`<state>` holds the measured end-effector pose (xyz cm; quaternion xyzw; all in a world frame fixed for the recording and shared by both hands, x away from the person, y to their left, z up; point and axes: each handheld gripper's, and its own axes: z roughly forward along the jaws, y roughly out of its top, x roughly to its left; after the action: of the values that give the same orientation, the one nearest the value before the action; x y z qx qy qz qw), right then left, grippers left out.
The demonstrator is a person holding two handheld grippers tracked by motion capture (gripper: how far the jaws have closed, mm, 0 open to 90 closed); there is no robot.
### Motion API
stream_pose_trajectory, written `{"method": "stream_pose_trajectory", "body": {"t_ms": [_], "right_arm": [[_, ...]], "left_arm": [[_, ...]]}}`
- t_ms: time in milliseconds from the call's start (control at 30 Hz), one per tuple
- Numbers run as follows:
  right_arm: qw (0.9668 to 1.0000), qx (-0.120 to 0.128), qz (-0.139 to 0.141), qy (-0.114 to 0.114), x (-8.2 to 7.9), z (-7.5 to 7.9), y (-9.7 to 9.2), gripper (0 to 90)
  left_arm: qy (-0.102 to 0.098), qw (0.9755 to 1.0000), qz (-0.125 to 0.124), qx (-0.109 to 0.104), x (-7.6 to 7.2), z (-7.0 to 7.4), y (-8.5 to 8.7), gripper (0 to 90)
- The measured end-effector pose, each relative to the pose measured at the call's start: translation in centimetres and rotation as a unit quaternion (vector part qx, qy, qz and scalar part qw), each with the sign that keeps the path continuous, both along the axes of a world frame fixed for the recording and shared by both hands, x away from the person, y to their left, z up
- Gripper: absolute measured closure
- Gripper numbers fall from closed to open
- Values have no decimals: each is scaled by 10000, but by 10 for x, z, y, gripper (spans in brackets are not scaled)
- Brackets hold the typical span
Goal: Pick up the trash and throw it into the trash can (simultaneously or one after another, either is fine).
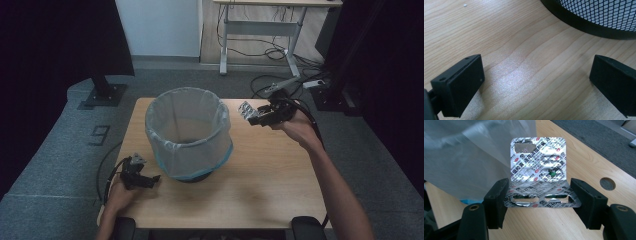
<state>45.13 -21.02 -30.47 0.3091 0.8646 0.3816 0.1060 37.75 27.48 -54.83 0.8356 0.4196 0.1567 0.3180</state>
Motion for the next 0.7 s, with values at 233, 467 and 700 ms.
{"method": "stream_pose_trajectory", "body": {"t_ms": [233, 467, 700], "right_arm": [[9999, 64, 142, -50, -1, 22, 9, 331], [9995, 65, 281, -97, 0, 39, 22, 331], [9989, 95, 445, -69, 2, 48, 38, 331]], "left_arm": [[0, 10000, 0, 0, 0, 0, 0, 0], [0, 10000, 2, -2, 0, 0, 0, 0], [0, 10000, 2, -1, 0, 0, 0, 0]]}}
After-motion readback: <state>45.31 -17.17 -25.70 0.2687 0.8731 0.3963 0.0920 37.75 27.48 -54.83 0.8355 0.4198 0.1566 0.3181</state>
